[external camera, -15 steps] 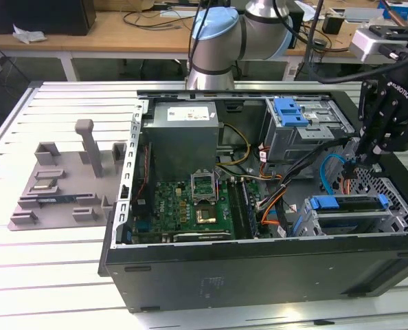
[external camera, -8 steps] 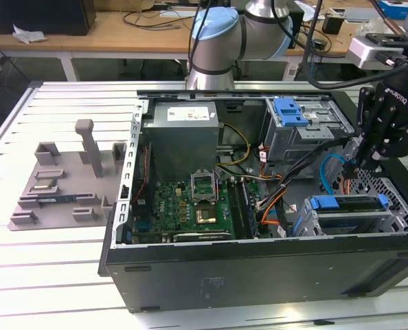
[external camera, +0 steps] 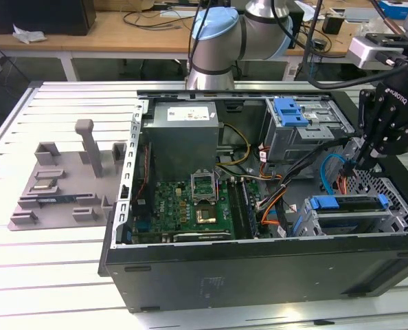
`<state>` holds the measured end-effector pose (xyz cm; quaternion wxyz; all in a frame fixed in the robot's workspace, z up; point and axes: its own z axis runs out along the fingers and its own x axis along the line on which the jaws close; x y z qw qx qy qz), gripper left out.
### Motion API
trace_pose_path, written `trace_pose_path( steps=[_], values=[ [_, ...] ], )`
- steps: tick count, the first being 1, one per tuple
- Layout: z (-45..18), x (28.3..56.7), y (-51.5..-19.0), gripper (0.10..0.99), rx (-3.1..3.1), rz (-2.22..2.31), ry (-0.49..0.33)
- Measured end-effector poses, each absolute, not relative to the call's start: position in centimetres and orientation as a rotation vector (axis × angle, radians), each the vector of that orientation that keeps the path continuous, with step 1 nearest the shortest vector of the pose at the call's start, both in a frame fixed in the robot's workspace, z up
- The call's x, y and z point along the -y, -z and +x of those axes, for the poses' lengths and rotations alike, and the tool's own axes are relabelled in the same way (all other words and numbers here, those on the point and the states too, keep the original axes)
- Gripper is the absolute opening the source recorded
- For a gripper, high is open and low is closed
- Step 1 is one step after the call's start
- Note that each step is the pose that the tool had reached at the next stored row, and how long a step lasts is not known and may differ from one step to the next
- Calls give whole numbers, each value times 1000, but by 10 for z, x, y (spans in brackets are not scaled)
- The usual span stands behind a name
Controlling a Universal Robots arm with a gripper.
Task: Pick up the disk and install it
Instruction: 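Insert the first disk wire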
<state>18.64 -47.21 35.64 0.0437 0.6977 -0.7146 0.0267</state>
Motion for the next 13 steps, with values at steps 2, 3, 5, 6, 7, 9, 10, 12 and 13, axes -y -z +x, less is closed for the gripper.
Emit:
trace_pose_path(
  steps=[2, 3, 5, 6, 7, 9, 10, 12, 13],
  values=[
    [186, 472, -356, 169, 2184, 2133, -82],
    [186, 472, -356, 169, 2184, 2133, -82],
    [184, 472, -356, 169, 2184, 2132, -83],
    [182, 472, -356, 169, 2184, 2132, -83],
    [181, 472, -356, 169, 2184, 2132, -83],
    [176, 476, -356, 169, 2184, 2132, -83],
    [175, 478, -356, 169, 2184, 2132, -83],
    [173, 485, -356, 169, 2184, 2133, -84],
    [172, 490, -356, 169, 2184, 2133, -84]
  ],
)
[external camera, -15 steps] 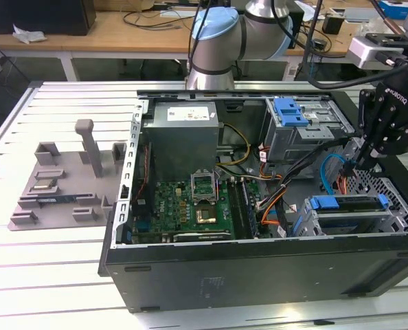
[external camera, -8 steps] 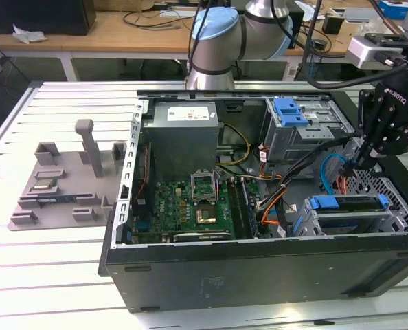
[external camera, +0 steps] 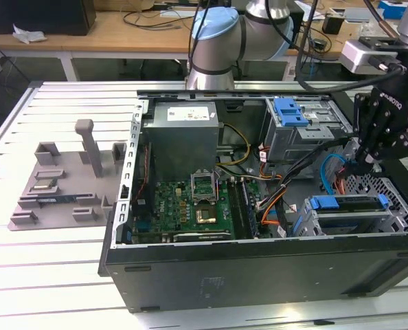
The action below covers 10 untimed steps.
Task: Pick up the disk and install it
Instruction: 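Insert the first disk wire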
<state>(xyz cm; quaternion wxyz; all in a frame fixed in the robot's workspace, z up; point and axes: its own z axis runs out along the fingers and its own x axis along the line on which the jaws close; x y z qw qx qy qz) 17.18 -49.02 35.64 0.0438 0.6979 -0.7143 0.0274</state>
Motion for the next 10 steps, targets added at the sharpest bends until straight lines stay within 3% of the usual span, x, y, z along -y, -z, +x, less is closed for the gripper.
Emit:
trace_pose_path(
  steps=[4, 10],
  values=[
    [170, 512, -354, 169, 2183, 2138, -81],
    [170, 513, -350, 169, 2174, 2152, -77]
  ],
)
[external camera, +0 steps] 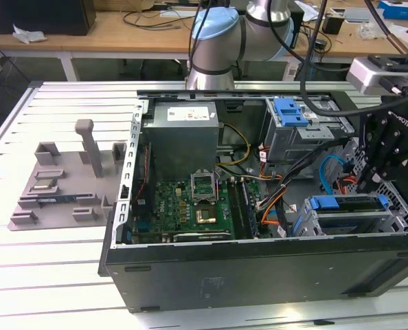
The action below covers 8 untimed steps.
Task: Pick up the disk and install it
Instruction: 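Insert the first disk wire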
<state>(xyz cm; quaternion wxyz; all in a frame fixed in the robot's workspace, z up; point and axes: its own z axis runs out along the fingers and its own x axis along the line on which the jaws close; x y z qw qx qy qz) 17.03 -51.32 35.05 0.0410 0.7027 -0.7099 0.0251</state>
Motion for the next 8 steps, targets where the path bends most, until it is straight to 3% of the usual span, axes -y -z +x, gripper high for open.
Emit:
trace_pose_path(
  steps=[8],
  values=[
    [172, 517, -345, 169, 2170, 2155, -77]
  ],
)
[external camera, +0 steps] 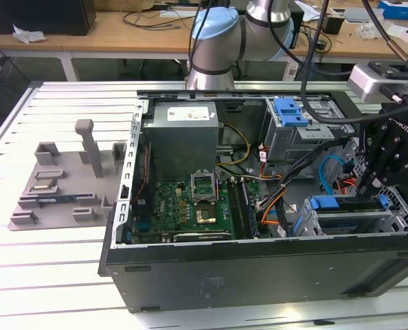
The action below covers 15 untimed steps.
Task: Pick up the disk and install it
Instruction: 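Insert the first disk wire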
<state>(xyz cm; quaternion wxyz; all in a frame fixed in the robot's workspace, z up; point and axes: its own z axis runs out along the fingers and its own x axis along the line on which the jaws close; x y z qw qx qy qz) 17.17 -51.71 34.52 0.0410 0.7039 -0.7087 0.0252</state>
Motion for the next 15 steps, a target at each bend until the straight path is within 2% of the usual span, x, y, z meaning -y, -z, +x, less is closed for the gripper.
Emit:
trace_pose_path(
  steps=[15],
  values=[
    [172, 519, -334, 169, 2169, 2156, -78]
  ],
)
